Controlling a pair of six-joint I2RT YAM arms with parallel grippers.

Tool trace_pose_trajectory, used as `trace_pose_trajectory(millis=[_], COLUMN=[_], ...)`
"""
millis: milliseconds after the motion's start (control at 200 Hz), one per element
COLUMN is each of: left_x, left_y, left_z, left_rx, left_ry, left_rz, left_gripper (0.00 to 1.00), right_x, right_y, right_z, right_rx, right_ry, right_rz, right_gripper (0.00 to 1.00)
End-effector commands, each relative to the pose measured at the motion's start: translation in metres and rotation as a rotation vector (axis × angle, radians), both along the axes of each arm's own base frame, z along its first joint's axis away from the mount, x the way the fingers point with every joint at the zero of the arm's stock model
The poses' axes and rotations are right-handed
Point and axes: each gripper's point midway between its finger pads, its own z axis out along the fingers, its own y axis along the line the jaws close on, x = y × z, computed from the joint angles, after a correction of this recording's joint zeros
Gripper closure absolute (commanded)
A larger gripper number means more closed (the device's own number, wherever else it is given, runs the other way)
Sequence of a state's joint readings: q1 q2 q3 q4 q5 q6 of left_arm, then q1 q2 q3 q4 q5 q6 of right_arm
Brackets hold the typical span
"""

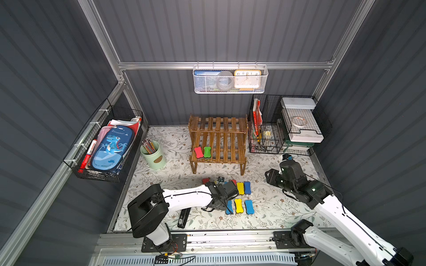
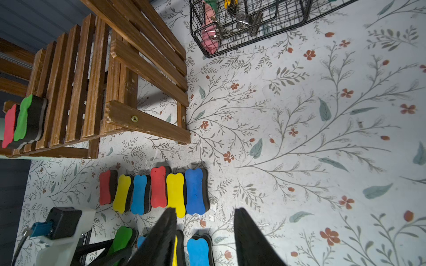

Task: Remove the whiteboard erasers from the shelf
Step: Place the whiteboard eraser at the center of the board.

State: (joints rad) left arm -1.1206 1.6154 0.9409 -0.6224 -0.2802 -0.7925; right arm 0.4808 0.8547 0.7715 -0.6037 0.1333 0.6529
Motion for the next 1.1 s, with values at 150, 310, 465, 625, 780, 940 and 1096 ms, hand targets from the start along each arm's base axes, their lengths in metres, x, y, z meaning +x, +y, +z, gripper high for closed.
trace_pose_trajectory(millis=[150,310,465,625,780,940,1096], left_x=[-0.004,0.001,0.029,0.081,0.123,0.161,0.184], left_y=[-0.007,-0.009,-0.007,0.019,0.02,0.029,0.034], left_z=[0.003,0.043,0.098,0.14,0.191,0.207,0.209], left_rx=[-0.009,-0.083,-0.146,-0.162,-0.142,-0.139,-0.112], left_ry=[0.025,-0.032,-0.154,-0.241,-0.376,-0.427,-0.478], left_rz=[-0.009,0.012,0.015,0.031,-0.013,0.005,0.01], left_gripper=[0.43,0.37,0.3,0.26,0.25,0.34,0.35], right_x=[-0.003,-0.002,-0.001,0.0,0.001,0.001,0.002], right_y=[-0.004,-0.003,0.0,0.001,0.005,0.005,0.004], right_z=[-0.001,-0.001,0.003,0.002,0.003,0.004,0.005], right_rx=[-0.008,0.004,0.016,0.022,0.033,0.033,0.029], right_ry=[0.004,0.005,-0.005,-0.004,-0.005,-0.009,-0.01], right_rz=[0.0,0.0,0.01,0.014,0.023,0.025,0.025], right_gripper=[0.54,0.54,0.52,0.52,0.53,0.53,0.53])
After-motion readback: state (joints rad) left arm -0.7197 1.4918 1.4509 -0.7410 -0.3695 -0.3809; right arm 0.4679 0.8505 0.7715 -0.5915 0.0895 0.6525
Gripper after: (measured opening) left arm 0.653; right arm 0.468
